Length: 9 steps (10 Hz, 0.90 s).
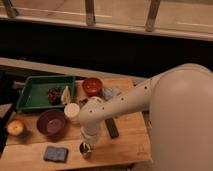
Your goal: Stack cups into tray
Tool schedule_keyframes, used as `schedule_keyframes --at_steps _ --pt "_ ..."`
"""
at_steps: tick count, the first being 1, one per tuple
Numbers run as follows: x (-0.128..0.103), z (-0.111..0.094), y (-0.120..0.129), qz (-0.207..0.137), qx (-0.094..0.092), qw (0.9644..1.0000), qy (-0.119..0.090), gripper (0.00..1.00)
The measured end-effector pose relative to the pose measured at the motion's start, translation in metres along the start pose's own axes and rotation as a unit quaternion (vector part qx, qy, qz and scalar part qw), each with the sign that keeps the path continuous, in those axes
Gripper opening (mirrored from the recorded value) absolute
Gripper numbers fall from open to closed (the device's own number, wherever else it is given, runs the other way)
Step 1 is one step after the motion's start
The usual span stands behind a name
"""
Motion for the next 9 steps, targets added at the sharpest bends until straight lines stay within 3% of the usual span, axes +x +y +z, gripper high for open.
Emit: schedule_keyframes --at_steps 2,5,8,9 --pt "0.001 -0.008 -0.002 0.005 0.006 0.9999 -0.007 0.00" --pt "-0.001 -0.049 -0.017 0.025 0.028 0.9989 -0.028 0.00" --pt "-0.015 -0.088 -0.057 0.053 0.053 0.9963 -0.043 0.00" --pt "-0.023 -0.109 -0.079 0.070 0.067 0.9940 -0.051 0.00"
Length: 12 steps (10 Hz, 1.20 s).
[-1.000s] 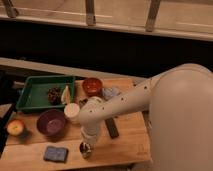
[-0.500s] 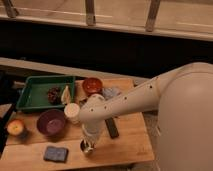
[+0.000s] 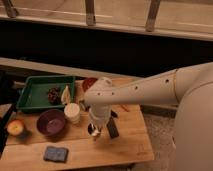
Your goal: Stack cups into tray
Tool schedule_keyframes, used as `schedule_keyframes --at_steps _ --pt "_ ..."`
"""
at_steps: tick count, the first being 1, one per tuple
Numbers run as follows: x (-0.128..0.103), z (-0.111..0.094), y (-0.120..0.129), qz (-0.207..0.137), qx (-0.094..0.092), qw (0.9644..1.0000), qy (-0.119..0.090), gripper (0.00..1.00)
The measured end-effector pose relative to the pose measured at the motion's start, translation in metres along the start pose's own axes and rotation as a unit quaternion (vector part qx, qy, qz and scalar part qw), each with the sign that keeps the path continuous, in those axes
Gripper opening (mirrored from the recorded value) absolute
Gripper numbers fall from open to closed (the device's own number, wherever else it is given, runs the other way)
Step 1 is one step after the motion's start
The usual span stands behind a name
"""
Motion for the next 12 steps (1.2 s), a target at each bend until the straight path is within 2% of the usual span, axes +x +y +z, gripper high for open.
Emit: schedule_keyframes --at_steps 1,2,4,6,9,11,12 --pt "-0.006 -0.011 -0.009 0.008 0.007 0.9999 -0.006 0.00" --pt "-0.017 -0.036 -0.024 0.019 0.021 0.9994 -0.018 0.00" --pt "-0.045 -0.073 -0.049 0.029 0.034 0.9981 -0.041 0.00" --pt "-0.054 -0.083 -0.055 0.032 0.035 0.9978 -0.046 0.00" --pt "-0.053 -0.083 -0.057 0.033 0.033 0.9979 -0.046 0.00" --pt "-0.055 -0.092 -0.049 0.014 0.031 0.9973 -0.065 0.00" --pt "-0.062 -0.098 -0.038 -0.005 0.036 0.9964 -0.077 0.00"
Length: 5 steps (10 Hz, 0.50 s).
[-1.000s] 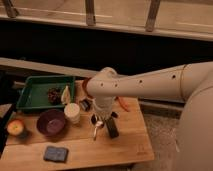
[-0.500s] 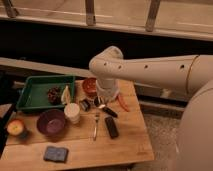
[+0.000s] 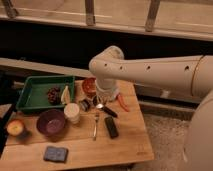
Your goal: Stack cups into tray
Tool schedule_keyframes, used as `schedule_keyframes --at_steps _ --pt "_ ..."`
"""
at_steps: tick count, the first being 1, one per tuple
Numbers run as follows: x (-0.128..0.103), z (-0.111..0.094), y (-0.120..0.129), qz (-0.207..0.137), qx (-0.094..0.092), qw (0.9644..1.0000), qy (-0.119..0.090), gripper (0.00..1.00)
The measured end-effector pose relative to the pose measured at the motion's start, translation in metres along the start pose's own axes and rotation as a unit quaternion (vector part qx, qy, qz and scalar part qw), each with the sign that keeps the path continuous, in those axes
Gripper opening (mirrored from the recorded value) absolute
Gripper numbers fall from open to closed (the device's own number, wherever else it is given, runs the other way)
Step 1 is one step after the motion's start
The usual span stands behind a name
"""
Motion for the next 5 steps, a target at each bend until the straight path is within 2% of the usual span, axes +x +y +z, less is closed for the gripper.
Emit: schedule_keyframes --at_steps 2,5 --pt "-0.022 -0.010 0.027 -0.039 0.001 0.9989 -0.025 0.00" --pt "-0.046 -0.013 0.060 -0.082 -0.009 0.9958 -0.039 0.00"
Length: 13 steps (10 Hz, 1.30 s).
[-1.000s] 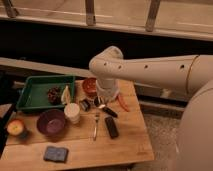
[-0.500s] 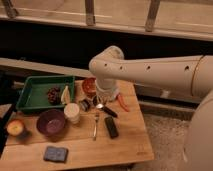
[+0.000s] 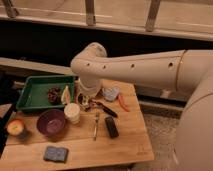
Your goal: Stack cups into tray
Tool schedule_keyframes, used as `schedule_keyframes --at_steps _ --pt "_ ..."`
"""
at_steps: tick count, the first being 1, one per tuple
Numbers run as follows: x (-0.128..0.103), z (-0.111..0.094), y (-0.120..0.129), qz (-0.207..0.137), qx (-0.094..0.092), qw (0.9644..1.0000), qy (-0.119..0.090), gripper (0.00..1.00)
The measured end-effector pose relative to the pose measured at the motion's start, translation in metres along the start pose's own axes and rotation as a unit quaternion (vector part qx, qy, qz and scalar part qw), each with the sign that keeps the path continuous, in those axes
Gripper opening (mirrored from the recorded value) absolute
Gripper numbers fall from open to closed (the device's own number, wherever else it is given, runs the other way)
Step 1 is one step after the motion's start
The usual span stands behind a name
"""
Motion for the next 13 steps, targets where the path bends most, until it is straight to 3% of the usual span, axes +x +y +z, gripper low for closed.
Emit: schedule_keyframes --at_steps 5,6,9,13 --pt "-0.049 0.027 0.043 -0.042 -0.040 0.9982 0.015 0.01" --pt "-0.050 0.035 0.042 -0.042 -0.042 0.9979 0.025 0.07" --pt "-0.052 0.070 0.043 -0.036 -0.053 0.9963 0.057 0.38" --pt "-0.053 0.096 0.043 -0.026 -0.069 0.9937 0.084 0.75"
